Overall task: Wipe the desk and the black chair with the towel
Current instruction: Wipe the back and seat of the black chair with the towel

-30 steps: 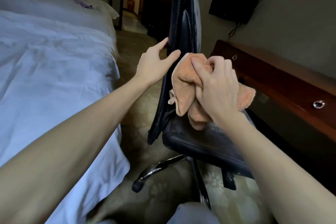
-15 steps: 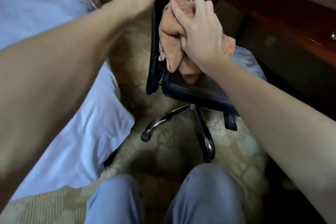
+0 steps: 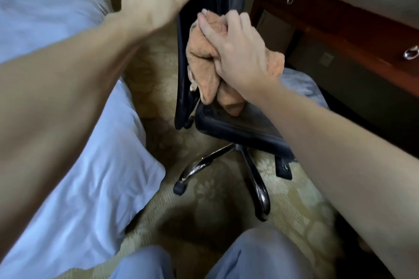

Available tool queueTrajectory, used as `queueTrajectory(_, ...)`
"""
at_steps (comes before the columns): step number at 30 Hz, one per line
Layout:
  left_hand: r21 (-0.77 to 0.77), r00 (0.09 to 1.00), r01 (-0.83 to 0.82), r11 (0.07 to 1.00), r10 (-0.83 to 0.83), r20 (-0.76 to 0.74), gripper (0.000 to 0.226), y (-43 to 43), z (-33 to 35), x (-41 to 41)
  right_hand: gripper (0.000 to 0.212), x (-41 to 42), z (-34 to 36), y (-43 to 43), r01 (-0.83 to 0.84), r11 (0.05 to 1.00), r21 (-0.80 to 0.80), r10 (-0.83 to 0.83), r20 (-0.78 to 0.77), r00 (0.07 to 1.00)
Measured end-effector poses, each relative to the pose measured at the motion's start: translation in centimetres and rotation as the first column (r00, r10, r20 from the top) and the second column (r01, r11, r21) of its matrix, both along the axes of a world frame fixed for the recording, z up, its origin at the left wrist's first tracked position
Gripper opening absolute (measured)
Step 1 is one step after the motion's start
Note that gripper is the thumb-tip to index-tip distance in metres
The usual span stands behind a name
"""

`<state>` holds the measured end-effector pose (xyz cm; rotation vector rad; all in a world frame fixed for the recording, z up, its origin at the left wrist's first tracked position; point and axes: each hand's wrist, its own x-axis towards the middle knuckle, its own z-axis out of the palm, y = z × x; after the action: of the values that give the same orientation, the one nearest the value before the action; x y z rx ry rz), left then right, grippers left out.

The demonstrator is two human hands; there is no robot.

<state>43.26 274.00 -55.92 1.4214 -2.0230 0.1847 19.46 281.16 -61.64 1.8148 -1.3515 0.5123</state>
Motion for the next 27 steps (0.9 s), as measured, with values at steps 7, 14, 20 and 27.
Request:
queueTrajectory(7, -0.132, 0.987, -0.015, 0.991, -0.006, -0.16, 0.046, -1.3, 0.4, -4.2, 0.07, 0.8, -0.8, -2.0, 0.065, 0.997, 0.03, -0.066, 0.037, 0.997)
queueTrajectory(14, -0.074, 0.98, -0.003, 0.997, -0.012, -0.199, 0.049, -3.2, 0.6, -4.4, 0.071, 1.4, -0.9, -5.0, 0.021, 1.0, 0.022, -0.021, 0.003, 1.0)
queueTrajectory(20, -0.085, 0.962, 0.004, 0.996, -0.027, -0.272, 0.053, -5.7, 0.0, -4.6, 0.07, 1.6, -0.8, -7.1, 0.035, 0.999, 0.004, -0.034, -0.045, 0.998)
queueTrajectory(27, -0.069, 0.955, 0.029, 0.997, -0.048, -0.293, 0.055, -7.0, 0.2, -5.0, 0.073, 0.7, -0.9, -8.7, -0.044, 0.999, 0.021, 0.043, 0.015, 0.999)
